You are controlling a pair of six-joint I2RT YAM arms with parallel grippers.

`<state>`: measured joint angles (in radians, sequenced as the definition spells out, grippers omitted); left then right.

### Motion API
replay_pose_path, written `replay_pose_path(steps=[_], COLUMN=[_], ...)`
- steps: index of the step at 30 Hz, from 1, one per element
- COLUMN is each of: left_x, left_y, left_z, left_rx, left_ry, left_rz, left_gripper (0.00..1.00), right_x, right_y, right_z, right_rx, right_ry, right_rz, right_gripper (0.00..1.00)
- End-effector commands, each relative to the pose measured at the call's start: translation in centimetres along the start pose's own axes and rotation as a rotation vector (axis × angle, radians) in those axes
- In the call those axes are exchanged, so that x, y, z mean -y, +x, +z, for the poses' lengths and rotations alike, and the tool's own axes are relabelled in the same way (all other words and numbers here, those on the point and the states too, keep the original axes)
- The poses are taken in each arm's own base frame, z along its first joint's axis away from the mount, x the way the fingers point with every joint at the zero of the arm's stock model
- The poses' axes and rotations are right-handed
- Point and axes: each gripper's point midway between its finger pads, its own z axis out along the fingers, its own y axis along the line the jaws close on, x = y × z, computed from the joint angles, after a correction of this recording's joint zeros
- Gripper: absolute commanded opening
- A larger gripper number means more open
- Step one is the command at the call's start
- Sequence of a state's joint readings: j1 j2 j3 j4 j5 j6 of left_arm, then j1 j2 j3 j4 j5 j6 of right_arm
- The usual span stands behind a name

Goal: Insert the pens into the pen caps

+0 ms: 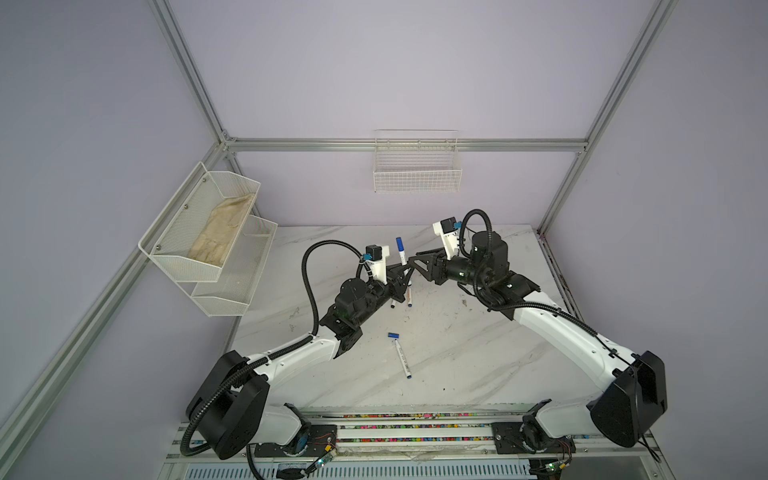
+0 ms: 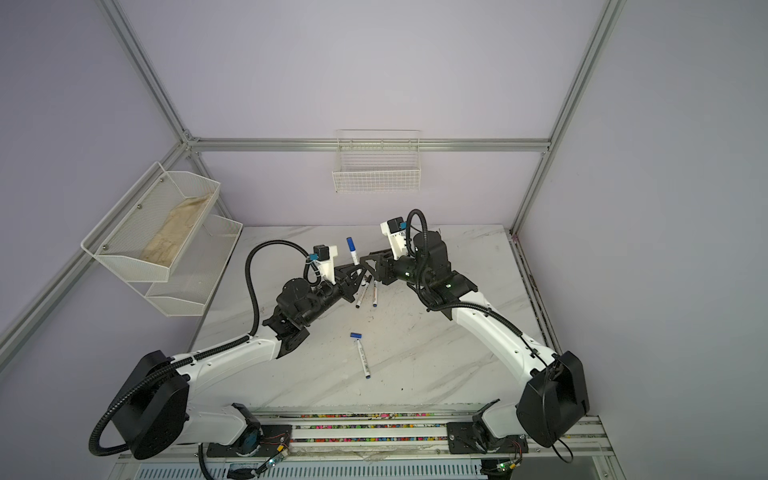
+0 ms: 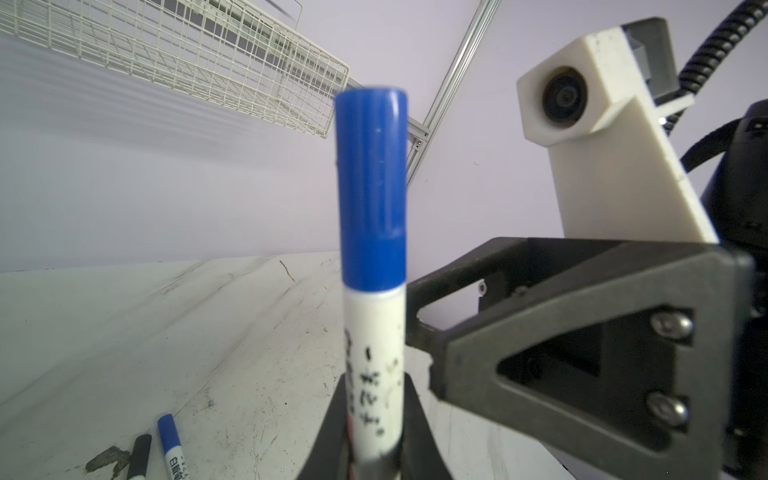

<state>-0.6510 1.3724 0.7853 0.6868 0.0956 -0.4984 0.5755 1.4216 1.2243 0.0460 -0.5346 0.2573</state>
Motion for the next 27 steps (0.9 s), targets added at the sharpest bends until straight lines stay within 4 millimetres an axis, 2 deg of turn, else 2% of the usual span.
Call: replay_pose_path(steps=[1, 7, 15, 27], left_x=[0.1, 0.2, 0.3, 1.1], left_y=[0.3, 0.3, 0.6, 0.3], left_z=[-0.3, -0.3, -0.1, 0.0], left_rx=[0.019, 0.017, 0.009, 0.007], left_ry=[0.002, 0.007, 0.013, 0.047], left_rz=[-0.01, -0.011, -0.011, -0.016], left_gripper=[0.0, 0.0, 0.0, 0.0], right_x=[-2.0, -1.8, -2.9, -2.7], right_y=[-2.1, -1.0, -0.2, 0.5], right_z=[0.1, 0.9, 1.8, 2.5], right_rx=[0.053, 0.027, 0.011, -0.008], right_ry=[-0.072, -0.085, -0.129, -0.131], right_rz=[-0.031, -0.01, 0.0, 0.005], right_gripper=[0.42, 0.39, 0.32, 0.04])
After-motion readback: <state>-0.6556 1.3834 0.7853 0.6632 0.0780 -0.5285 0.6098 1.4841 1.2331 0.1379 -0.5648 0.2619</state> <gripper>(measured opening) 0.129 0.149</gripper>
